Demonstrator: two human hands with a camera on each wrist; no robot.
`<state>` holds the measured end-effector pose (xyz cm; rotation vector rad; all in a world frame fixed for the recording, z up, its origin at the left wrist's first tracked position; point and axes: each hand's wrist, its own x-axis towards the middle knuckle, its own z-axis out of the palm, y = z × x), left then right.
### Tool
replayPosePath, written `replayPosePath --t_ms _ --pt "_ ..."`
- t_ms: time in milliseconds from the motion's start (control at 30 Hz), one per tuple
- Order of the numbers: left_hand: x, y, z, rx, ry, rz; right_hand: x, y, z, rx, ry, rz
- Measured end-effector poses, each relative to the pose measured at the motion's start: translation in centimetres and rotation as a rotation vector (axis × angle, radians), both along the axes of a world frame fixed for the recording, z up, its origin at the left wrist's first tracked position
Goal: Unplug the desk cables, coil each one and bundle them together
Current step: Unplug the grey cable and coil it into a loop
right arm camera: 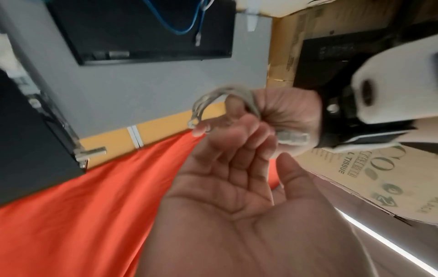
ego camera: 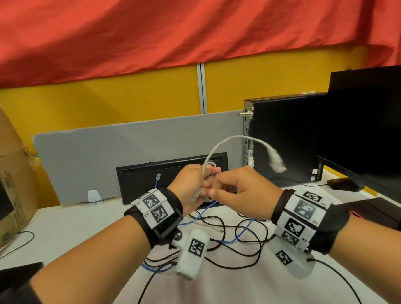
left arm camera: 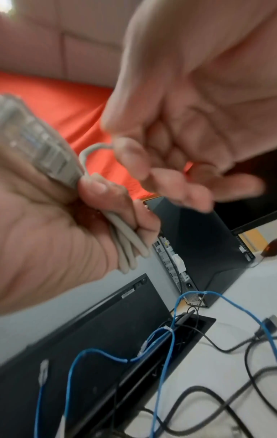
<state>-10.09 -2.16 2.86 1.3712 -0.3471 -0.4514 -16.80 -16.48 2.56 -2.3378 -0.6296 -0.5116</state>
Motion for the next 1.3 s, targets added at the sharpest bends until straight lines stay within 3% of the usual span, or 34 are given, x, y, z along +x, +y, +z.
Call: replayPosePath --t_ms 67,167,333,600,867,1000,1100,1300 --pt "0.3 0.3 0.1 -0.029 0.024 0.021 -0.5 0.3 -0.5 0.020 -0.024 0.041" --pt "0.0 0.3 0.2 0.003 0.004 -0.082 -0.7 0.2 -0.8 -0.008 -0.264 0.010" --pt "-0.6 0.3 0.6 0.051 0.021 -0.209 1.0 -1.2 0.1 -0.257 -0.471 -0.140" --pt "-0.7 0.7 0.4 0.053 0.052 -0.361 2.7 -2.9 1.1 -0.238 -0.412 -0.157" --pt "-0.4 0.7 0.0 -0.121 0.167 -0.476 2.8 -3.2 1.9 -0.112 0.067 -0.047" --pt "-0.2 0.5 -0.3 -0.119 0.150 -0.482 2.9 -2.6 2.0 0.023 0.200 -0.013" --pt "0.0 0.4 -0.5 -0.130 0.133 -0.478 3.0 -2.3 1.8 0.016 0.187 -0.030" --pt "0.2 0.6 -0.5 -0.047 -0.027 -0.442 2.9 -1.8 1.8 -0.138 -0.002 -0.135"
